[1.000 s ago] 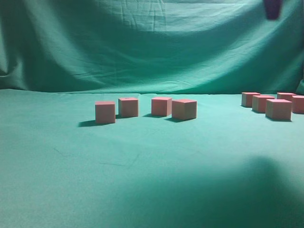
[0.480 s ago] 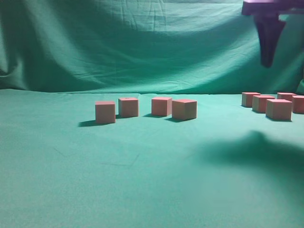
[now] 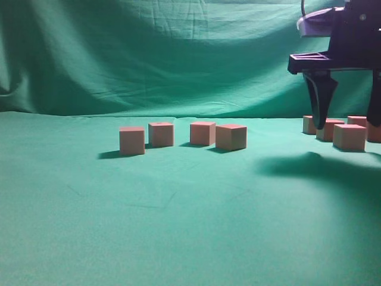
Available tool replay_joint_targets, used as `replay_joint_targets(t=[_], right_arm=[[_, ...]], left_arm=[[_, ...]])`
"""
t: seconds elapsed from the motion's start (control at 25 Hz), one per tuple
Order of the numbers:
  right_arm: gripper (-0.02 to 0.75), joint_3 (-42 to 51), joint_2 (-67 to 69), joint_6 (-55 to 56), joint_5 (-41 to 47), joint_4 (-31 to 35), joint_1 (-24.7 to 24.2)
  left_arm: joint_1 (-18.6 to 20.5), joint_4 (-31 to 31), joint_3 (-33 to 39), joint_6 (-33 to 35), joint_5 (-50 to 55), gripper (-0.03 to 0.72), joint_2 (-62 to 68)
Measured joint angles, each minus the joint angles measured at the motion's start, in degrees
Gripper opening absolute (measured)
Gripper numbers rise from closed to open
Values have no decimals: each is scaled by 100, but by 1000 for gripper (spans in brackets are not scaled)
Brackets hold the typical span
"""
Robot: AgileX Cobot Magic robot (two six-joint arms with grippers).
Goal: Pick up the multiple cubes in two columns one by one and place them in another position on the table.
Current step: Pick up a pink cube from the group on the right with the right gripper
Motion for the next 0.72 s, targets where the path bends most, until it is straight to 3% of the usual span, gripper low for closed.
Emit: replay_joint_targets(t=[0.72], right_arm=[[539,-65,288,385,-477,-437,-177]], left_arm=[[0,0,0,0,0,0,0]])
